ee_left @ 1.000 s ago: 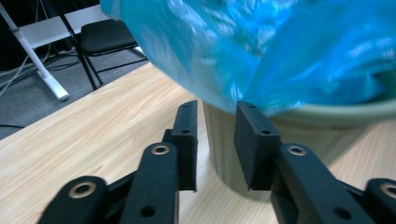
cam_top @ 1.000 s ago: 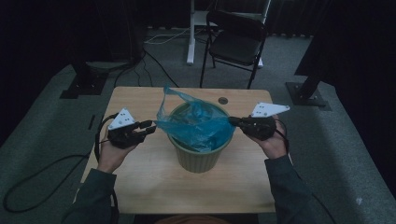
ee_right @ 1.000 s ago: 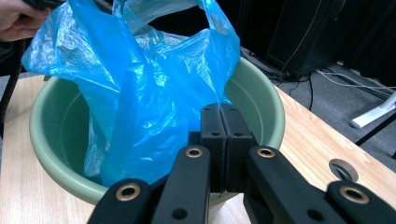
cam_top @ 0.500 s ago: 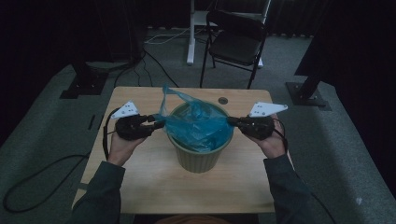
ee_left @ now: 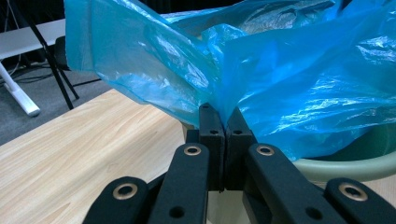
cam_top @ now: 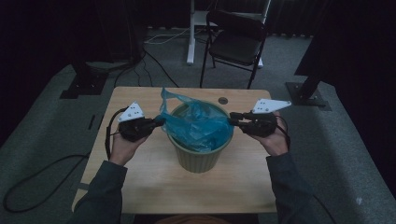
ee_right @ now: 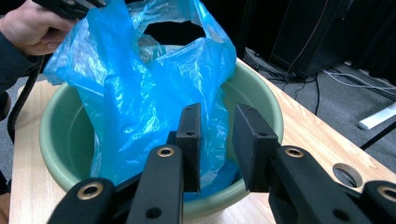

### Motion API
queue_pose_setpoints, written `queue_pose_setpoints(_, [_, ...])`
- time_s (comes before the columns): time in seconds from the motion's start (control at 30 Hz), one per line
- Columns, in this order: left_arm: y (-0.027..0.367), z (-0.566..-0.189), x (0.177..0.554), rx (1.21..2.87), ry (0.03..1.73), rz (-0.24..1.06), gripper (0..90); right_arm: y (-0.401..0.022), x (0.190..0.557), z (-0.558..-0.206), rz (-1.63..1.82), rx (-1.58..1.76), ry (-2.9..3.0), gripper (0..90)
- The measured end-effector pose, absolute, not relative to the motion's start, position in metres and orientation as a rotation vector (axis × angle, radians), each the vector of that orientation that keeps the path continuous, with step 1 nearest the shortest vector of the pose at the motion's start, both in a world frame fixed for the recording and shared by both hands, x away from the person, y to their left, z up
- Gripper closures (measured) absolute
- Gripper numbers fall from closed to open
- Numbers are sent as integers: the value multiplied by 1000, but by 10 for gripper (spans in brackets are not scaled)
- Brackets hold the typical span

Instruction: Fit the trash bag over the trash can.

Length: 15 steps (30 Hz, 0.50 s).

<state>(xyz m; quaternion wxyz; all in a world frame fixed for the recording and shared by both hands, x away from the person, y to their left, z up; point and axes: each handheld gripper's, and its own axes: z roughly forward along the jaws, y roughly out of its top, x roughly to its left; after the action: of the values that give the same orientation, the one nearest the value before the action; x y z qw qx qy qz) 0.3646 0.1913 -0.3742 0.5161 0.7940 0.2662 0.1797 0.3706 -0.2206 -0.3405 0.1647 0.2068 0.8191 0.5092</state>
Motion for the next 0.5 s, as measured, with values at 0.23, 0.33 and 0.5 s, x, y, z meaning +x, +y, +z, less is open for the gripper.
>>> queue_pose_setpoints(0.23, [191, -374, 365, 1904, 636, 431, 890, -212, 378, -329, 1461, 579, 2322, 702])
queue_pose_setpoints(0.33, [190, -374, 365, 1903, 636, 431, 890, -206, 383, -324, 1459, 583, 2323, 702])
queue_pose_setpoints(0.5, [190, -374, 364, 1901, 633, 431, 890, -193, 395, -317, 1456, 587, 2344, 696])
